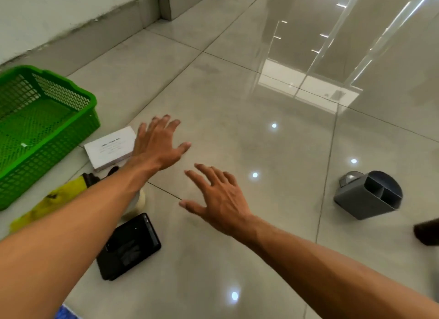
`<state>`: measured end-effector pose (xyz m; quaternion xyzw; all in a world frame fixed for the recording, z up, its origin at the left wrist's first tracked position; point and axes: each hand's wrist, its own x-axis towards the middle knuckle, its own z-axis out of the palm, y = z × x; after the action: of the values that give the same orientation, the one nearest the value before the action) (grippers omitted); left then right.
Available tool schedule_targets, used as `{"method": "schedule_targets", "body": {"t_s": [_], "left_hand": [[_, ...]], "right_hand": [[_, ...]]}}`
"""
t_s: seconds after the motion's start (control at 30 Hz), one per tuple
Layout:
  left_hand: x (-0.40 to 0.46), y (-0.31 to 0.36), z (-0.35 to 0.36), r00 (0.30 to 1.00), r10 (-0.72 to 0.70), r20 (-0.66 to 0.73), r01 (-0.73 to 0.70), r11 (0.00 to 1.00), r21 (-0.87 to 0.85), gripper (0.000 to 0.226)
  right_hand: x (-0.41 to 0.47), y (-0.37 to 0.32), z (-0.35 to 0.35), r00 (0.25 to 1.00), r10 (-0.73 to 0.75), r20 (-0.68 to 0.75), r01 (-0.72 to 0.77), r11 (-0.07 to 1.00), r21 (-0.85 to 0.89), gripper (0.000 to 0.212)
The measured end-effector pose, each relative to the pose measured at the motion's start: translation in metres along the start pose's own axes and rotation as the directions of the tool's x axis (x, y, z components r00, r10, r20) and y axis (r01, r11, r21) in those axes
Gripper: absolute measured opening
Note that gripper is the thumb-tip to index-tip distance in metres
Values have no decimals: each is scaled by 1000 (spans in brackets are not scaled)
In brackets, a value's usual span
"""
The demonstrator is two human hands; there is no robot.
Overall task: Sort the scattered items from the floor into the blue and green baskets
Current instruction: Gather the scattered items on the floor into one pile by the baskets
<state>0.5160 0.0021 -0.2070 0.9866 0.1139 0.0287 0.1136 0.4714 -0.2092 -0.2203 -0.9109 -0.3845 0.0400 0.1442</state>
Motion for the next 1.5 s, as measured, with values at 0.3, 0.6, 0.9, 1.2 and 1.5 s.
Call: {"method": "schedule_targets", "body": {"t_s": [0.3,0.6,0.9,1.2,1.5], "left_hand": [[-7,178,2,905,422,47,-423,906,13,73],[-38,348,25,744,648,164,-651,758,-40,96],[-50,416,54,724,618,308,-642,766,-28,109],[-49,418,63,744,591,311,-602,795,-71,95],[-51,388,61,699,658,279,-626,752,-206,115]], "right_hand": [[-91,103,-77,956,269,-112,-285,944,-168,79],[-255,195,-137,862,426,-275,-478,863,-164,58],[-387,257,-147,759,648,63,-568,706,-423,103],[-396,290,-154,569,785,245,-658,613,-438,148],[-366,289,-151,651,716,252,-586,685,-433,130]]}}
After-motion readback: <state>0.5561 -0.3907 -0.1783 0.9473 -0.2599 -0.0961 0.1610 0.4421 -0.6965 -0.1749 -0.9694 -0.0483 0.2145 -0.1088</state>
